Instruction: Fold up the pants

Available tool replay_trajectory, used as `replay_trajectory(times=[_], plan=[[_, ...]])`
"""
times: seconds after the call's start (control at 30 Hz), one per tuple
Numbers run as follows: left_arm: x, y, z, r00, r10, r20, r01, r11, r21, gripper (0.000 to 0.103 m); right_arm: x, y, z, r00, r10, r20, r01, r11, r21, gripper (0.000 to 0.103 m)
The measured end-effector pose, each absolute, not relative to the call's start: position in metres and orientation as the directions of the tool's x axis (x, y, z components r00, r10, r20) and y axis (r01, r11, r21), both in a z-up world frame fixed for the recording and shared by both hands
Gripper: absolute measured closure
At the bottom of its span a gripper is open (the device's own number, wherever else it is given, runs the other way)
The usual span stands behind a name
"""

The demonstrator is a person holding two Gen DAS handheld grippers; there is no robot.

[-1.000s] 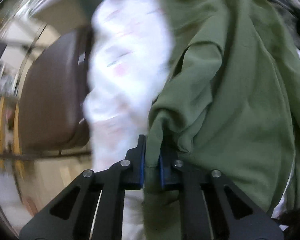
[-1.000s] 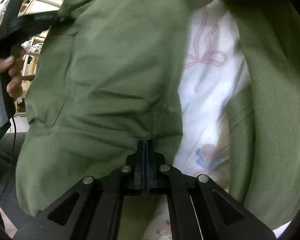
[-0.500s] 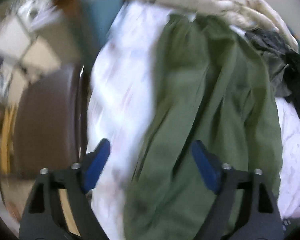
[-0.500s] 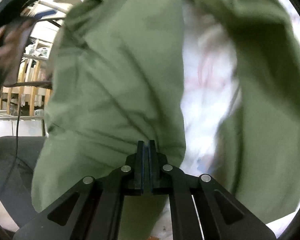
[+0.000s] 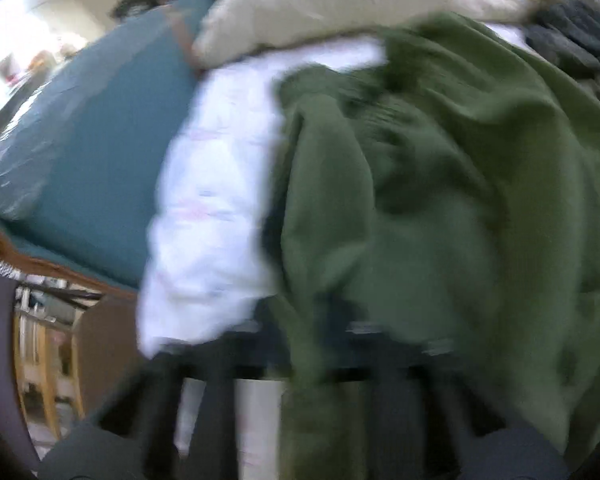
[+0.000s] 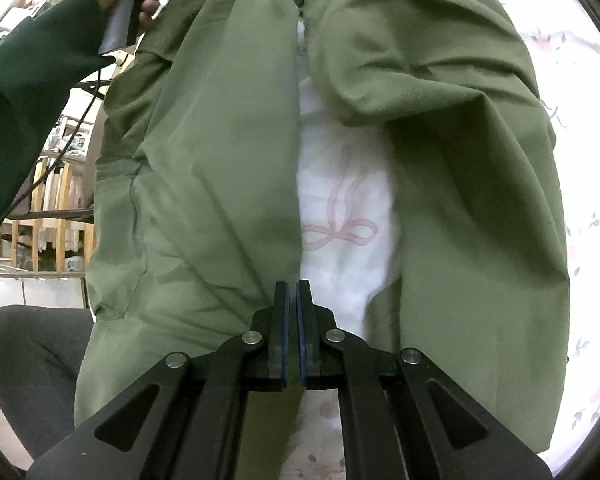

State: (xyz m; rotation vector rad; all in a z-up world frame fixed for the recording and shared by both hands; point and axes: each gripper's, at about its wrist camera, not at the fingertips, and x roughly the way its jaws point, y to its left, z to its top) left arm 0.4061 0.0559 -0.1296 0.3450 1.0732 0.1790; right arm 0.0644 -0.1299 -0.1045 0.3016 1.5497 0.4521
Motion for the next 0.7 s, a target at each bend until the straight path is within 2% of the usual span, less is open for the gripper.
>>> replay_trajectory(times=[0.13, 0.2, 0.23, 0.27, 0.3, 0.33, 0.37, 0.43, 0.7], plan=[[0.411, 0.149, -0.110, 0.452, 0.352, -0.820, -0.204, 0.935, 0.289, 0.098, 0.062, -0.124, -0.106, -0.055, 0.505, -0.862, -0.082, 0.858, 0.507, 0.098], [0.407, 0.174, -0.115, 0.434, 0.349, -0.831, -0.254, 0.932, 0.259, 0.093, 0.059, -0.121, -0.106, -0.058, 0.506, -0.860, -0.086, 0.856, 0.510, 0.098], [0.405, 0.185, -0.122, 0.416, 0.334, -0.846, -0.273, 0.933, 0.234, 0.084, 0.058, -0.120, -0.106, -0.057, 0.498, -0.865, -0.093, 0.860, 0.501, 0.098], [0.406, 0.188, -0.127, 0.389, 0.340, -0.856, -0.279, 0.929, 0.242, 0.065, 0.057, -0.119, -0.108, -0.054, 0.484, -0.873, -0.099, 0.868, 0.487, 0.098], [0.404, 0.190, -0.133, 0.354, 0.367, -0.860, -0.294, 0.917, 0.270, 0.056, 0.057, -0.121, -0.108, -0.052, 0.478, -0.877, -0.100, 0.871, 0.481, 0.098], [0.399, 0.191, -0.133, 0.354, 0.372, -0.858, -0.307, 0.913, 0.269, 0.043, 0.056, -0.123, -0.109, -0.049, 0.471, -0.881, -0.096, 0.875, 0.474, 0.098], [0.393, 0.192, -0.131, 0.366, 0.352, -0.861, -0.306, 0.920, 0.246, 0.035, 0.056, -0.125, -0.110, -0.043, 0.462, -0.886, -0.088, 0.881, 0.464, 0.098], [0.383, 0.188, -0.124, 0.382, 0.310, -0.870, -0.295, 0.934, 0.203, 0.030, 0.056, -0.133, -0.109, -0.032, 0.450, -0.893, -0.074, 0.890, 0.451, 0.098], [0.328, 0.134, -0.080, 0.443, 0.181, -0.878, -0.152, 0.980, 0.126, 0.029, 0.060, -0.174, -0.070, 0.096, 0.462, -0.882, -0.019, 0.887, 0.462, 0.098]])
